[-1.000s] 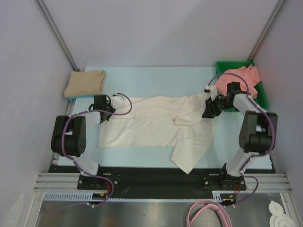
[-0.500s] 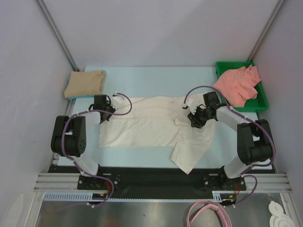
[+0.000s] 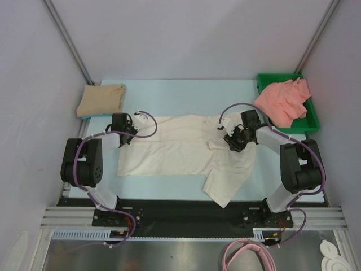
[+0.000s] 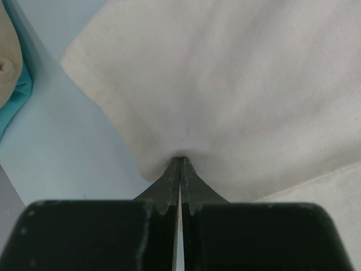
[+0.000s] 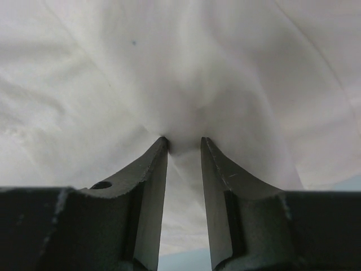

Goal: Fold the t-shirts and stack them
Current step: Fold the tshirt

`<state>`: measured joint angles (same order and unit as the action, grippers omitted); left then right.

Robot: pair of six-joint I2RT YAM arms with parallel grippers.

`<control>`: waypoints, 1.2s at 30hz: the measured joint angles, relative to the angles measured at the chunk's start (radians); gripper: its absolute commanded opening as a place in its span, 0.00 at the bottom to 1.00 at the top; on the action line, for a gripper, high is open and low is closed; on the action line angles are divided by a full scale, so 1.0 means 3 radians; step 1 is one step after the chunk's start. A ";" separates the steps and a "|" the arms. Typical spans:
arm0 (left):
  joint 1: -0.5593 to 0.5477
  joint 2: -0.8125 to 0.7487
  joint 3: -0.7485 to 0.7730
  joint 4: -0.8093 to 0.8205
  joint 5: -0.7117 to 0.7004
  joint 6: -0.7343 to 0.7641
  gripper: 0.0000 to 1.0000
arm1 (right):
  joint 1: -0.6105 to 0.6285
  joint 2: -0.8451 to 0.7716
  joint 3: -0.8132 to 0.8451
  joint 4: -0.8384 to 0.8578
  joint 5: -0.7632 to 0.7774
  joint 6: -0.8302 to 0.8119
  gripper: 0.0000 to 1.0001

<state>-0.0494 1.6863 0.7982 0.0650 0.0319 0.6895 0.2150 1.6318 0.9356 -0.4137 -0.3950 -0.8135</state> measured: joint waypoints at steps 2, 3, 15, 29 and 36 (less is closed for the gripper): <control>0.0000 0.0000 0.0000 0.0000 0.0000 0.0000 0.02 | 0.0006 0.0018 0.0000 0.0098 0.0072 0.0025 0.32; 0.0000 -0.0001 0.0000 0.0000 0.0000 0.0000 0.01 | 0.0011 0.0041 0.0004 0.0141 0.0100 0.0036 0.29; 0.0000 0.0000 0.0000 0.0000 0.0000 0.0000 0.01 | 0.0109 0.0262 0.0221 0.0436 0.0427 0.0154 0.17; -0.0001 0.0000 0.0000 0.0000 0.0000 0.0000 0.01 | 0.0257 -0.0642 -0.0352 0.0997 0.0608 0.0149 0.40; -0.0001 0.0000 0.0000 0.0000 -0.0001 0.0000 0.01 | 0.0505 -0.1325 -0.0718 0.0952 0.0357 -0.0145 0.36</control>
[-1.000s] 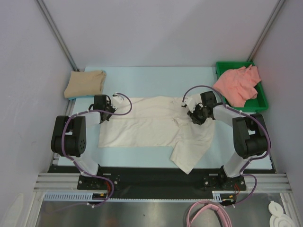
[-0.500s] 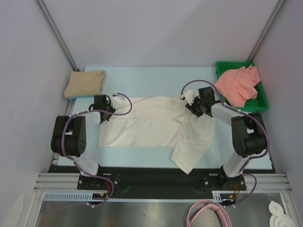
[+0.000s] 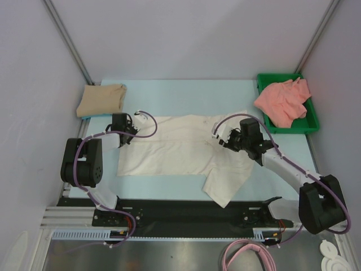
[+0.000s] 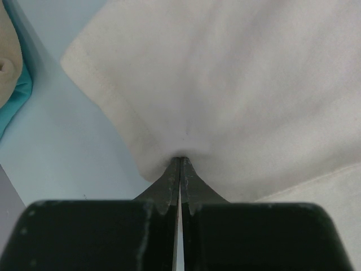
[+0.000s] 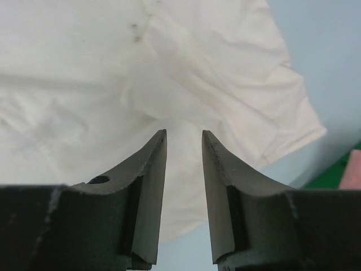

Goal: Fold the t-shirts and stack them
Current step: Fold the tshirt

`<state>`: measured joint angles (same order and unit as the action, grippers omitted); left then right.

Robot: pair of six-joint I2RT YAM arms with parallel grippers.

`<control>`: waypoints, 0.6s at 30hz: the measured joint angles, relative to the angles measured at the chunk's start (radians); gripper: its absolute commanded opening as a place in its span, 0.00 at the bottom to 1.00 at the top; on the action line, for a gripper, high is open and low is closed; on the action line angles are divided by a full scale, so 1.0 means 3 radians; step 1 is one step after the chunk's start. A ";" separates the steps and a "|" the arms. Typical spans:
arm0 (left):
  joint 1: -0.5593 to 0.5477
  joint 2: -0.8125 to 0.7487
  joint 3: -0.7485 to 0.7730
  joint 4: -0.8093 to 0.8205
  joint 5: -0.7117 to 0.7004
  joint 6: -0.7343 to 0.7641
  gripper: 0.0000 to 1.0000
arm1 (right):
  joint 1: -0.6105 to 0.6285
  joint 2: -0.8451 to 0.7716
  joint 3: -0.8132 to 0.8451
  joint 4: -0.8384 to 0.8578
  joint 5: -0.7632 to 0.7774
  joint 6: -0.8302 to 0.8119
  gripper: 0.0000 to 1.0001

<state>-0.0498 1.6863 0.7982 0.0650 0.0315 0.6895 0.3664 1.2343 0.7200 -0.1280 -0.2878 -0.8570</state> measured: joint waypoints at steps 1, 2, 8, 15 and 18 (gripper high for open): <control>0.0000 0.0000 0.0000 0.0000 0.0000 0.0000 0.01 | 0.0031 0.0020 -0.0022 -0.0038 -0.0024 -0.0022 0.36; 0.0000 0.0000 0.0000 0.0000 0.0000 0.0000 0.01 | 0.0062 0.0055 -0.0037 -0.0081 -0.0039 -0.0034 0.36; 0.0000 0.0000 0.0000 0.0000 0.0000 0.0000 0.01 | 0.0170 0.0462 -0.0048 -0.0113 -0.0033 -0.0055 0.45; 0.0000 0.0000 0.0000 0.0000 0.0000 0.0000 0.01 | 0.0310 0.0811 -0.0046 -0.0051 0.0076 -0.0053 0.47; 0.0000 0.0000 0.0000 0.0000 0.0000 0.0000 0.01 | 0.0355 0.0841 -0.0047 0.0001 0.0145 -0.0055 0.48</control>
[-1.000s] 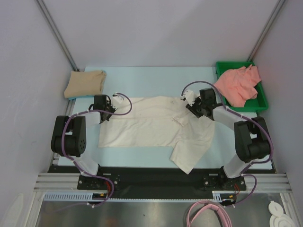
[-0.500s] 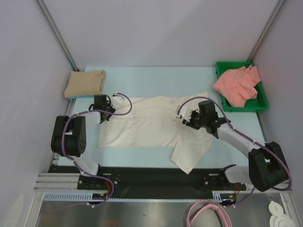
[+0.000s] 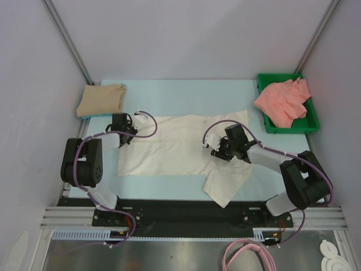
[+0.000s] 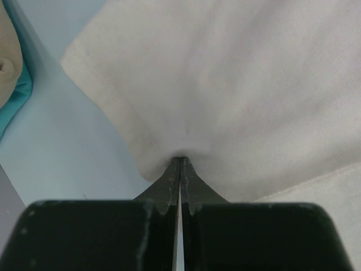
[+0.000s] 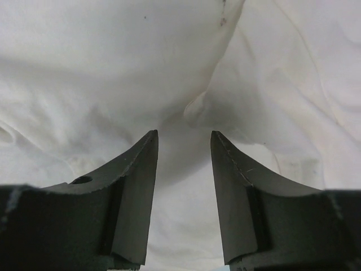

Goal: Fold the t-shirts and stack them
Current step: Fold the tshirt

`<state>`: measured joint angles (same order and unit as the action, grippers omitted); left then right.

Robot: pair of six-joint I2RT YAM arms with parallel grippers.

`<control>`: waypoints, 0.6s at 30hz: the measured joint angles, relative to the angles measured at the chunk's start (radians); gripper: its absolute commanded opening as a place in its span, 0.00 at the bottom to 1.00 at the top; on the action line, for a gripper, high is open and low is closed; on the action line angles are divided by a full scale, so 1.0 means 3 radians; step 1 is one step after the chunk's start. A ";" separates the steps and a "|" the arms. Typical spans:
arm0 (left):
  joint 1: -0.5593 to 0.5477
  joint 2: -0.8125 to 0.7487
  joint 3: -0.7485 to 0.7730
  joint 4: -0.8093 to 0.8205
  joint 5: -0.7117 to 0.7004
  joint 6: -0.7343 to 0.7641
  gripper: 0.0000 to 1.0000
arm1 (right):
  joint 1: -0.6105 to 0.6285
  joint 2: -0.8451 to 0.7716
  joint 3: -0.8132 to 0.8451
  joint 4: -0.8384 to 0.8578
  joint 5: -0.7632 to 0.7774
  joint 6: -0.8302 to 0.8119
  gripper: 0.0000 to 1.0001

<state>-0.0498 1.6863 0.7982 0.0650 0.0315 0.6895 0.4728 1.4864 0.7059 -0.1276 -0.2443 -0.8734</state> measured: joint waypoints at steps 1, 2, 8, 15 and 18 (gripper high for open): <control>0.0000 0.0000 0.0000 0.0000 0.0000 0.0000 0.01 | 0.0013 0.0001 0.0000 0.0033 0.0019 0.0000 0.47; 0.0000 0.0000 0.0000 0.0000 0.0000 0.0000 0.01 | 0.0020 0.0001 0.0000 0.0062 0.0041 0.0001 0.47; 0.0000 0.0000 0.0000 0.0000 0.0000 0.0000 0.01 | 0.0053 0.0001 0.0000 0.0219 0.0178 0.0001 0.47; 0.0000 0.0000 0.0000 0.0000 0.0001 0.0000 0.01 | 0.0117 0.0107 0.0000 0.0422 0.0315 0.0003 0.44; 0.0000 0.0000 0.0000 0.0000 0.0000 0.0000 0.01 | 0.0159 0.0174 0.0000 0.0448 0.0362 0.0001 0.37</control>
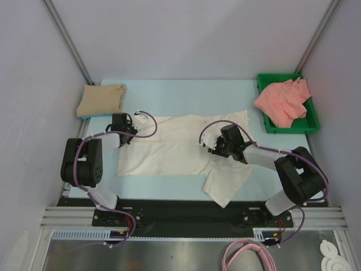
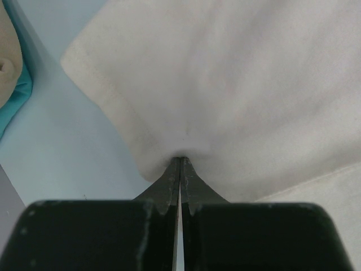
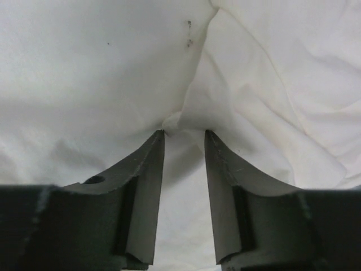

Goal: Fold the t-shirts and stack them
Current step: Fold the tshirt

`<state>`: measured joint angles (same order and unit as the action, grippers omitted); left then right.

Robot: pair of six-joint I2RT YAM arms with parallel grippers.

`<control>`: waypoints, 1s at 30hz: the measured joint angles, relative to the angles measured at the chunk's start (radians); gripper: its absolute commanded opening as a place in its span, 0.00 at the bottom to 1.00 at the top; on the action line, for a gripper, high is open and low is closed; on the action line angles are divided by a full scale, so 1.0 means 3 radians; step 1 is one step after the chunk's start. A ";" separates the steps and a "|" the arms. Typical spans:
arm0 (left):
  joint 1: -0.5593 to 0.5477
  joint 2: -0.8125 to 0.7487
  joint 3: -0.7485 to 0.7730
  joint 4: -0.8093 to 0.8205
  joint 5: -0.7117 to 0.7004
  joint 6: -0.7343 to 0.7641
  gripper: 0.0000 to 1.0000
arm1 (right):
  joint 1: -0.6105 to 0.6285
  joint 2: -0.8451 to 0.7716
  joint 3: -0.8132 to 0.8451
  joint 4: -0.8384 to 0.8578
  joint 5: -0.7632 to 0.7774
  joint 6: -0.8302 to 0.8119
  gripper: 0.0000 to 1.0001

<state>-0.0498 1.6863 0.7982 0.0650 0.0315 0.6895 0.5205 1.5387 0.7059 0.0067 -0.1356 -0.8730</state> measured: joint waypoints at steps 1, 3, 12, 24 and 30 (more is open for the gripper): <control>0.0000 0.0000 0.0000 0.0000 0.0000 0.0000 0.01 | 0.0014 0.0009 0.0000 0.0011 0.0020 0.0001 0.33; 0.0000 0.0000 0.0000 0.0000 0.0000 0.0000 0.01 | 0.0036 0.0011 0.0000 0.0045 0.0065 0.0000 0.22; 0.0000 0.0000 0.0000 0.0000 0.0000 0.0000 0.01 | 0.0055 -0.0258 -0.0003 0.0066 0.0206 0.0014 0.00; 0.0000 0.0000 0.0000 0.0001 0.0001 0.0000 0.02 | 0.0056 -0.0530 0.0048 -0.0381 0.0037 0.0088 0.35; 0.0000 0.0000 0.0000 0.0000 0.0001 0.0000 0.02 | 0.0056 -0.0240 0.0182 -0.0563 -0.0089 0.0145 0.42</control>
<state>-0.0498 1.6863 0.7982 0.0650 0.0319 0.6895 0.5373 1.4666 0.7605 -0.1623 -0.1623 -0.8295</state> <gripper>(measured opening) 0.019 0.397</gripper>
